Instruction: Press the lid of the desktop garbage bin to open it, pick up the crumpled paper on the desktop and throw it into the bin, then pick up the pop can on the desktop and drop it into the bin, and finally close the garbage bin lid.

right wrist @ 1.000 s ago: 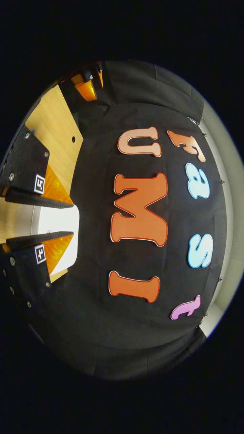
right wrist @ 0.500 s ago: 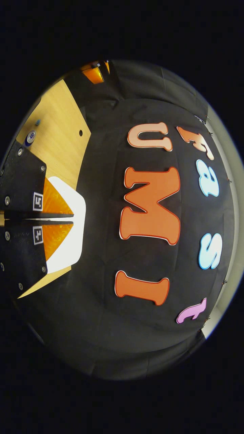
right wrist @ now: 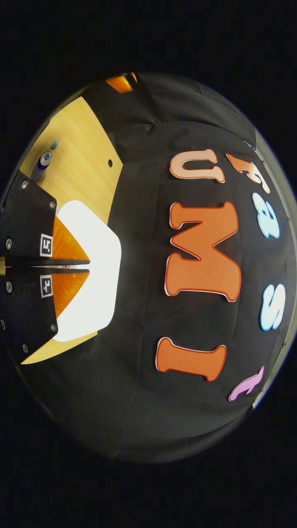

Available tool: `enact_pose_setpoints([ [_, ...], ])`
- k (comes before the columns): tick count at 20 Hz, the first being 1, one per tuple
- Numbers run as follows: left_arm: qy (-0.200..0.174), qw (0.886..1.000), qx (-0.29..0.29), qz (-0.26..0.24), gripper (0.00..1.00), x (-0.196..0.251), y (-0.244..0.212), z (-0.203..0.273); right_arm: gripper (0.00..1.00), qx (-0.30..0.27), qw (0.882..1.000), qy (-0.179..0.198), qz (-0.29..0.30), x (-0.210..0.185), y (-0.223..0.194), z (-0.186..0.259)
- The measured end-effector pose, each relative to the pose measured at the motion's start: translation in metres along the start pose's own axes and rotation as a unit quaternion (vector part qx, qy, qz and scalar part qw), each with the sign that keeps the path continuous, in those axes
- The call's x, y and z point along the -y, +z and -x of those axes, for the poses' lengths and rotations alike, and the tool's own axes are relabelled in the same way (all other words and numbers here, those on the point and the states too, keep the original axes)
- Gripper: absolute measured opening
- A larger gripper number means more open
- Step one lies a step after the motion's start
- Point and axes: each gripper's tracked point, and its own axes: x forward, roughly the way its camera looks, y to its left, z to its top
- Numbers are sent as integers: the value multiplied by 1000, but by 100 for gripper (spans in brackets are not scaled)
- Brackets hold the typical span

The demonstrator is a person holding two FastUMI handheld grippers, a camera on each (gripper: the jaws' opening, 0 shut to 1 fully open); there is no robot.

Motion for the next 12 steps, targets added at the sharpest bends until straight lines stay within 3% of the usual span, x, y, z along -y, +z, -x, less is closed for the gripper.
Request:
enact_pose_setpoints([
  [7, -3, 1000, -17, -4, 96, 13, -11, -2, 2, -15, 1000, 9, 1, 5, -8, -8],
  [12, -18, 999, -28, -11, 97, 20, -15, -7, 1, -10, 1000, -6, -8, 5, -10, -9],
])
